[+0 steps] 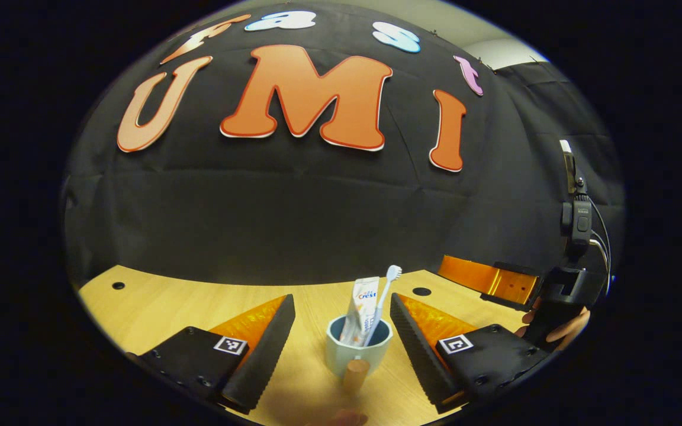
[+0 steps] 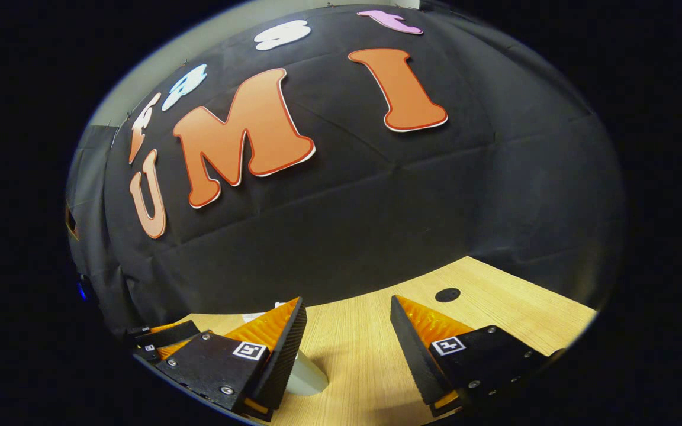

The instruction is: Put the toothbrush and toothpaste on the desktop into the cup, then pick up the cup and place it on the coaster on the desktop.

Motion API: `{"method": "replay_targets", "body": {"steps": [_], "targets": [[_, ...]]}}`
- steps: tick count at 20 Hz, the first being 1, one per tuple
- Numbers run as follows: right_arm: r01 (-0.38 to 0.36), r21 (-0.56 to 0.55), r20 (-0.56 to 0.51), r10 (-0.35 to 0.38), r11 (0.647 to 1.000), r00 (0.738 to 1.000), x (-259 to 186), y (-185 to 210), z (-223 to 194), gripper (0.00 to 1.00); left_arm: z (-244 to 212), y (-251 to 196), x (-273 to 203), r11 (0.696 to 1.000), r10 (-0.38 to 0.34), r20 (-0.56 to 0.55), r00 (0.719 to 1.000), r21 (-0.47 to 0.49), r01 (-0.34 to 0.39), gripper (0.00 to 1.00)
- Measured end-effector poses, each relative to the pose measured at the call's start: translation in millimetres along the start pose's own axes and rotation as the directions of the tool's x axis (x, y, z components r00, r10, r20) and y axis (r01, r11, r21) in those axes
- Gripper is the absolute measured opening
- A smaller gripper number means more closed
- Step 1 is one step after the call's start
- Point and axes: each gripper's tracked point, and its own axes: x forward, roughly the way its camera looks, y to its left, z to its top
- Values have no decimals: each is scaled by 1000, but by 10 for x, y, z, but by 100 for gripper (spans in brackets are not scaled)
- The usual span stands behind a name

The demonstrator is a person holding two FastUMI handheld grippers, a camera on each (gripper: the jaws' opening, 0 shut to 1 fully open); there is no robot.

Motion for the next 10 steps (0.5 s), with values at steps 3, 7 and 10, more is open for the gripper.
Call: {"method": "replay_targets", "body": {"steps": [3,7,10], "targets": [[-4,-9,-48,4,1000,999,-58,80,-11,86,134,188,-257,1000,26,14,1000,13,-26,100],[-37,-48,-118,31,998,993,-158,334,-75,86,243,434,-610,998,59,24,998,29,-60,100],[-66,-90,-217,45,994,975,-250,571,-254,86,376,644,-845,994,95,56,994,52,-98,100]]}}
